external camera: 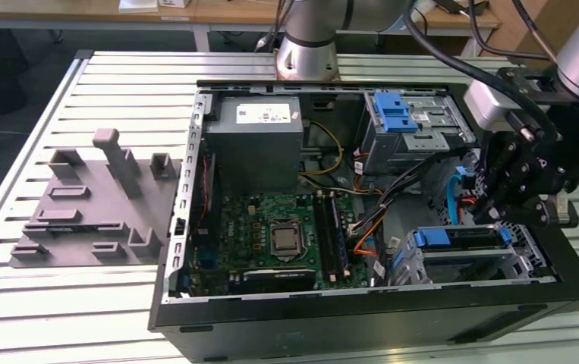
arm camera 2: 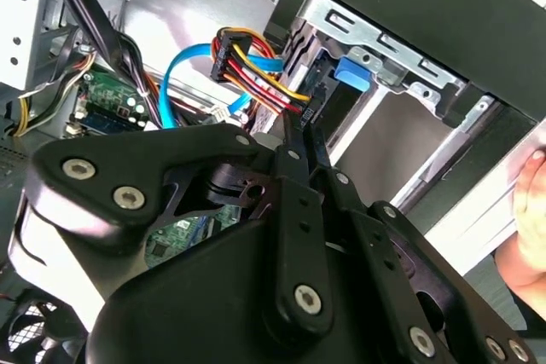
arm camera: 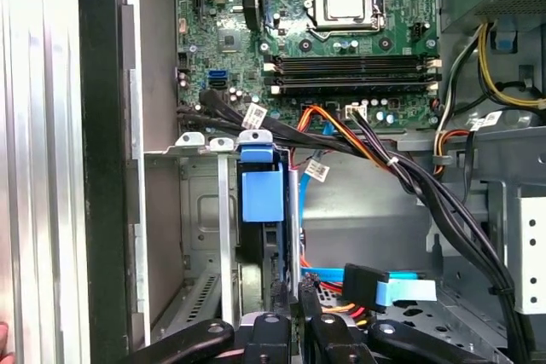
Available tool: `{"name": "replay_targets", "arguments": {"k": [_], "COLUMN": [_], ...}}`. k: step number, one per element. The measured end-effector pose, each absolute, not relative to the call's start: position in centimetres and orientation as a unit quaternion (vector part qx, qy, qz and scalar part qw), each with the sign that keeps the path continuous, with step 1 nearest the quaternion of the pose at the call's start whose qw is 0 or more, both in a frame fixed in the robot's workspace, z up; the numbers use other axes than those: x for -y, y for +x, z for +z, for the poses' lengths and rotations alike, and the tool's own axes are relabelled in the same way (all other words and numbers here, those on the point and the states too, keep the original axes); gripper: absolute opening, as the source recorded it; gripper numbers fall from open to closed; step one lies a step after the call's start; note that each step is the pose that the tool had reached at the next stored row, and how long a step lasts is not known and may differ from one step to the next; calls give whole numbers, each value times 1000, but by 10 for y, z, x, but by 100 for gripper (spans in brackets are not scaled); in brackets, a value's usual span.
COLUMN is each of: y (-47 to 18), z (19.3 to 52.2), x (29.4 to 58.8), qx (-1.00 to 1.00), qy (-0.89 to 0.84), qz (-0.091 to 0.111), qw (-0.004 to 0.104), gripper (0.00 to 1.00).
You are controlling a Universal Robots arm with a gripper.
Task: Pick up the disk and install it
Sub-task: 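Insert the first disk wire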
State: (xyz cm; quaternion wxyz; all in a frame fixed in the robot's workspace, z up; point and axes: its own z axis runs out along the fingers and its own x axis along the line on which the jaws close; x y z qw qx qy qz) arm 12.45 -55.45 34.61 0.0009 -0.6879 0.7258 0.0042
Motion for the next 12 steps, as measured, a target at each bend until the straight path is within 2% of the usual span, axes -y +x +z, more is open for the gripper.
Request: {"name": "replay_targets", "arguments": {"k": [12], "y": [124], "z": [340], "x": [556], "qx": [-726], "qy": [-688], "qz": [5], "qw": [0], "gripper": [16]}}
